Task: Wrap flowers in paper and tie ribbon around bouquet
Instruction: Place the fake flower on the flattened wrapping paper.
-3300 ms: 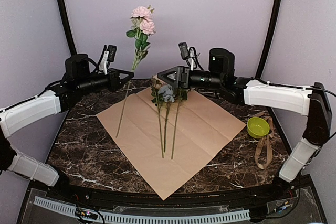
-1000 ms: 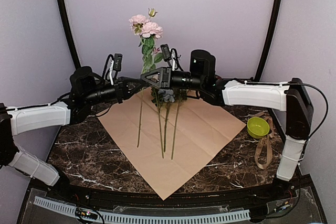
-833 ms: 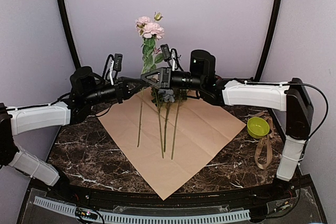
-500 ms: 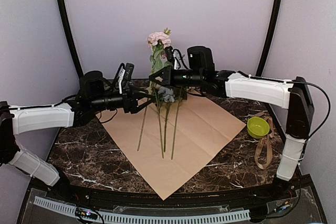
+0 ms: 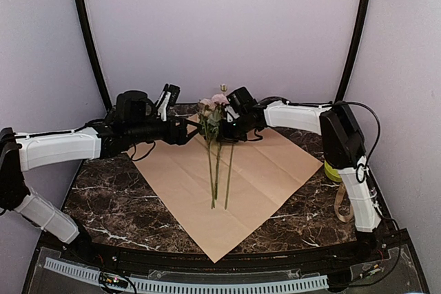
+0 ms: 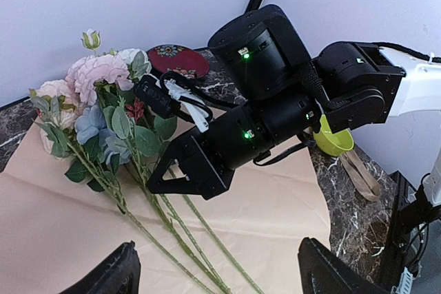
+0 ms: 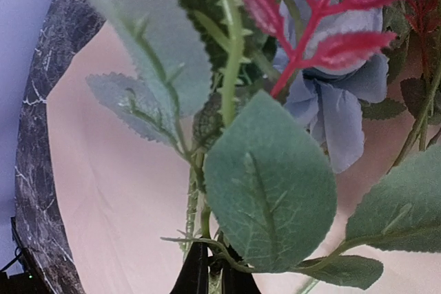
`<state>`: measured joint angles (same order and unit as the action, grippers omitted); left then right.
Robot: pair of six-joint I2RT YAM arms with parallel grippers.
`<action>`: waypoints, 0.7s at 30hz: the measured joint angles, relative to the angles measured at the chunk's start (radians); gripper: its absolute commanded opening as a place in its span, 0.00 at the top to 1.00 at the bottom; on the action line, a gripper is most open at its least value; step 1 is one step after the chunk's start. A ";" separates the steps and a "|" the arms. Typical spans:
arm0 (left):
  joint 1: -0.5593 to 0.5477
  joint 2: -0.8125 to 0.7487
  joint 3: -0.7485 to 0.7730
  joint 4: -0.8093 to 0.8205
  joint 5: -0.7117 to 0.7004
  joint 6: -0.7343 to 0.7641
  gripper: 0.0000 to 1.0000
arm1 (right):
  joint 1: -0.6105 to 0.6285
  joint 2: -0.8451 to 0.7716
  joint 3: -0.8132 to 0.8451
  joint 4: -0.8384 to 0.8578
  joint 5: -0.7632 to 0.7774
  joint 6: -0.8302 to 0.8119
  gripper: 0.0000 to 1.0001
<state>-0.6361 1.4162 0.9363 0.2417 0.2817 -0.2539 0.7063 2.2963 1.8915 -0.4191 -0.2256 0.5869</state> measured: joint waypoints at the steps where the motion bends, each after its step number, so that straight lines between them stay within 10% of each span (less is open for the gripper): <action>1: 0.000 0.000 0.000 -0.005 -0.010 0.001 0.19 | 0.000 0.021 0.023 -0.016 0.009 -0.008 1.00; 12: 0.000 0.000 0.000 -0.015 -0.048 0.013 0.19 | 0.000 0.068 0.158 -0.098 0.096 -0.110 0.66; 21: 0.000 0.005 0.000 -0.016 -0.061 0.024 0.20 | 0.000 0.035 0.148 -0.138 0.154 -0.149 0.57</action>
<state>-0.6361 1.4212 0.9363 0.2260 0.2211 -0.2298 0.7063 2.3318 2.0399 -0.5571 -0.0715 0.4377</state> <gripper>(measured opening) 0.806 0.424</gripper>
